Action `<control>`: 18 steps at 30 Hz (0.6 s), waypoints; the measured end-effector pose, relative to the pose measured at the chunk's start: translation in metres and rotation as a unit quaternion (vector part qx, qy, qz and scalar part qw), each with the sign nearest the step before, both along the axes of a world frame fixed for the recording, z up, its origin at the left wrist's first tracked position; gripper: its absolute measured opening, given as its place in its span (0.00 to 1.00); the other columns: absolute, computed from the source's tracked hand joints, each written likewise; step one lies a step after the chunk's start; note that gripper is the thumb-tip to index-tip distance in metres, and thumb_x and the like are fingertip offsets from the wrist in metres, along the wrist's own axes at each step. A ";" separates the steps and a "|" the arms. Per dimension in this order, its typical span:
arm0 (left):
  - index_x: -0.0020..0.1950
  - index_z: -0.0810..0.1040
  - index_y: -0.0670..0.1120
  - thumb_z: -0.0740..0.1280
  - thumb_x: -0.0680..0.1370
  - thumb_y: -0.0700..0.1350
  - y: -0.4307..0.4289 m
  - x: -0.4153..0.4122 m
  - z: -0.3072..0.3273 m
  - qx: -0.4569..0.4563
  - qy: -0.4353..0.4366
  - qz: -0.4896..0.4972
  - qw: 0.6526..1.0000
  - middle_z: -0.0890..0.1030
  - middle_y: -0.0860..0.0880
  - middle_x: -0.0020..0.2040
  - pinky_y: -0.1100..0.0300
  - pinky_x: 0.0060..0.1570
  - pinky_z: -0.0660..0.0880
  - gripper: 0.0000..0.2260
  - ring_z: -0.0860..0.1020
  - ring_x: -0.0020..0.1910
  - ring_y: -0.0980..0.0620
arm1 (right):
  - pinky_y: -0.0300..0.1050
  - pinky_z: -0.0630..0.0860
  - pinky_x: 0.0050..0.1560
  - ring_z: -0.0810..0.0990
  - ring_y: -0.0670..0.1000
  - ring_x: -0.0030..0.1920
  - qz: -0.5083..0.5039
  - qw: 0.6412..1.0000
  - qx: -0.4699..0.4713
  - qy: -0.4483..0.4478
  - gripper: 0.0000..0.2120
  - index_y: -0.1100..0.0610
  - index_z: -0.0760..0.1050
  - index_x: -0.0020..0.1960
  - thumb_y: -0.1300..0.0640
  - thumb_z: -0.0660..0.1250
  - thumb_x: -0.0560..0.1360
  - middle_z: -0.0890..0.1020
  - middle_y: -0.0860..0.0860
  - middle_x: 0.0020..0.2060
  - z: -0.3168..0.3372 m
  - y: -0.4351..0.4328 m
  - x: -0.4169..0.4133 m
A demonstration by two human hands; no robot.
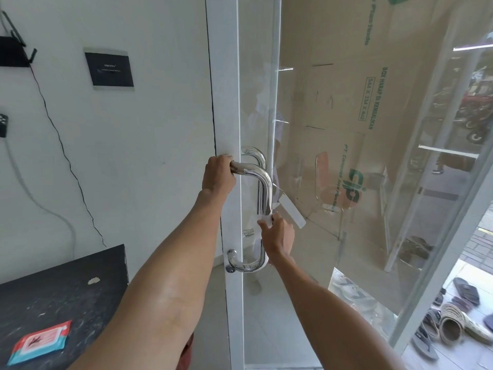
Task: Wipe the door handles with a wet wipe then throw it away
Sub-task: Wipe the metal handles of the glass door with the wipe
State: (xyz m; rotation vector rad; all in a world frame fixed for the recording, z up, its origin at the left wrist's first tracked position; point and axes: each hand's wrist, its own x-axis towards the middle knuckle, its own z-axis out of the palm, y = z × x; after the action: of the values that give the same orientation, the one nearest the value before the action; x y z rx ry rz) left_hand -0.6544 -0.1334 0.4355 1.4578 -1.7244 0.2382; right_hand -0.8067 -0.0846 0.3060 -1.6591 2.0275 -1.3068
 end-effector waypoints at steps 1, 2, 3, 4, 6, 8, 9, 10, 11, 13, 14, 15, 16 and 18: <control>0.36 0.75 0.39 0.60 0.66 0.28 0.001 0.000 0.000 -0.003 -0.004 -0.001 1.000 0.82 0.42 0.38 0.53 0.36 0.73 0.08 0.76 0.38 0.39 | 0.48 0.75 0.38 0.80 0.60 0.39 -0.001 1.000 -0.001 0.002 0.14 0.60 0.77 0.44 0.48 0.71 0.72 0.84 0.58 0.39 0.002 0.000 -0.001; 0.36 0.75 0.39 0.60 0.66 0.28 0.001 0.000 0.000 -0.006 -0.006 -0.002 1.000 0.82 0.41 0.38 0.53 0.36 0.73 0.08 0.76 0.38 0.38 | 0.47 0.73 0.36 0.79 0.59 0.38 -0.002 1.000 -0.010 0.003 0.14 0.60 0.77 0.42 0.48 0.70 0.72 0.83 0.58 0.38 0.009 -0.001 -0.001; 0.36 0.74 0.39 0.60 0.67 0.28 0.002 0.000 0.000 -0.008 -0.005 -0.002 1.000 0.82 0.41 0.38 0.53 0.35 0.73 0.08 0.77 0.38 0.38 | 0.46 0.70 0.35 0.78 0.59 0.36 -0.003 1.000 -0.025 0.001 0.14 0.60 0.75 0.40 0.48 0.70 0.72 0.83 0.58 0.36 0.018 -0.001 -0.001; 0.36 0.74 0.40 0.61 0.67 0.29 0.002 0.000 -0.001 -0.012 -0.005 -0.003 1.000 0.82 0.41 0.38 0.54 0.35 0.72 0.07 0.76 0.38 0.38 | 0.45 0.67 0.34 0.76 0.58 0.34 -0.006 0.999 -0.048 -0.004 0.14 0.60 0.74 0.39 0.48 0.69 0.73 0.82 0.58 0.35 0.029 -0.002 0.000; 0.34 0.71 0.41 0.61 0.67 0.29 0.001 0.000 -0.003 -0.023 -0.004 -0.003 1.000 0.81 0.41 0.37 0.55 0.34 0.70 0.08 0.75 0.37 0.38 | 0.45 0.64 0.35 0.72 0.57 0.32 -0.016 0.994 -0.105 -0.019 0.14 0.60 0.74 0.40 0.49 0.68 0.73 0.81 0.58 0.35 0.055 -0.006 0.002; 0.34 0.72 0.40 0.61 0.67 0.29 0.002 0.002 -0.005 -0.036 -0.004 -0.007 0.999 0.81 0.42 0.37 0.55 0.33 0.70 0.07 0.75 0.36 0.39 | 0.45 0.64 0.36 0.74 0.57 0.34 -0.021 0.989 -0.143 -0.017 0.13 0.59 0.77 0.44 0.48 0.67 0.74 0.81 0.57 0.36 0.073 -0.011 0.005; 0.35 0.72 0.40 0.61 0.67 0.29 0.001 0.002 -0.006 -0.042 -0.005 -0.010 0.999 0.81 0.43 0.37 0.55 0.33 0.71 0.07 0.75 0.36 0.39 | 0.46 0.66 0.37 0.76 0.58 0.36 -0.020 0.988 -0.150 -0.012 0.14 0.59 0.78 0.47 0.48 0.68 0.74 0.82 0.56 0.38 0.075 -0.013 0.005; 0.35 0.72 0.40 0.61 0.67 0.29 0.002 0.003 -0.008 -0.047 -0.006 -0.012 0.999 0.81 0.43 0.37 0.54 0.33 0.71 0.07 0.75 0.36 0.40 | 0.46 0.68 0.38 0.78 0.59 0.37 -0.019 0.988 -0.153 -0.009 0.14 0.59 0.78 0.49 0.48 0.68 0.74 0.82 0.56 0.39 0.073 -0.015 0.006; 0.35 0.72 0.40 0.61 0.66 0.29 0.002 0.003 -0.009 -0.049 -0.004 -0.013 0.999 0.81 0.44 0.37 0.54 0.33 0.71 0.07 0.75 0.36 0.40 | 0.47 0.70 0.39 0.78 0.59 0.38 -0.020 0.988 -0.154 -0.010 0.15 0.58 0.78 0.50 0.47 0.68 0.74 0.83 0.56 0.40 0.067 -0.015 0.005; 0.35 0.72 0.41 0.60 0.66 0.29 0.002 0.003 -0.010 -0.055 0.001 -0.015 0.998 0.82 0.45 0.38 0.54 0.34 0.71 0.08 0.75 0.36 0.40 | 0.49 0.73 0.39 0.77 0.59 0.36 -0.021 0.989 -0.144 -0.028 0.15 0.59 0.77 0.49 0.47 0.68 0.74 0.83 0.56 0.38 0.047 -0.013 0.007; 0.35 0.72 0.42 0.60 0.66 0.29 0.003 0.002 -0.010 -0.057 0.001 -0.016 0.998 0.82 0.45 0.38 0.54 0.35 0.71 0.08 0.75 0.36 0.40 | 0.50 0.73 0.39 0.76 0.58 0.34 -0.022 0.990 -0.131 -0.042 0.14 0.59 0.76 0.47 0.47 0.68 0.73 0.82 0.57 0.38 0.035 -0.011 0.008; 0.35 0.72 0.42 0.60 0.67 0.29 0.004 0.002 -0.010 -0.058 0.002 -0.017 0.998 0.82 0.45 0.38 0.55 0.35 0.71 0.08 0.75 0.37 0.40 | 0.50 0.72 0.38 0.74 0.56 0.33 -0.025 0.992 -0.113 -0.051 0.14 0.60 0.76 0.46 0.48 0.68 0.73 0.82 0.57 0.37 0.023 -0.008 0.009; 0.35 0.72 0.42 0.60 0.67 0.29 0.005 0.002 -0.009 -0.059 0.003 -0.019 0.998 0.82 0.45 0.39 0.56 0.35 0.70 0.08 0.75 0.37 0.40 | 0.49 0.72 0.37 0.73 0.56 0.33 -0.027 0.994 -0.094 -0.052 0.14 0.59 0.75 0.45 0.48 0.68 0.73 0.82 0.57 0.38 0.010 -0.005 0.010; 0.35 0.72 0.42 0.60 0.66 0.29 0.007 0.002 -0.009 -0.061 0.004 -0.022 0.998 0.82 0.44 0.39 0.57 0.36 0.69 0.08 0.75 0.37 0.40 | 0.47 0.71 0.36 0.76 0.57 0.34 -0.026 0.998 -0.044 -0.044 0.13 0.59 0.75 0.44 0.48 0.68 0.73 0.83 0.57 0.38 -0.014 0.002 0.008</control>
State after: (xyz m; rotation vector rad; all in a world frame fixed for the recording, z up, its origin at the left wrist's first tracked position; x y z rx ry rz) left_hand -0.6527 -0.1265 0.4263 1.3286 -1.7033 0.3081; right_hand -0.7983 -0.0823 0.2921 -1.5644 2.0016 -1.4795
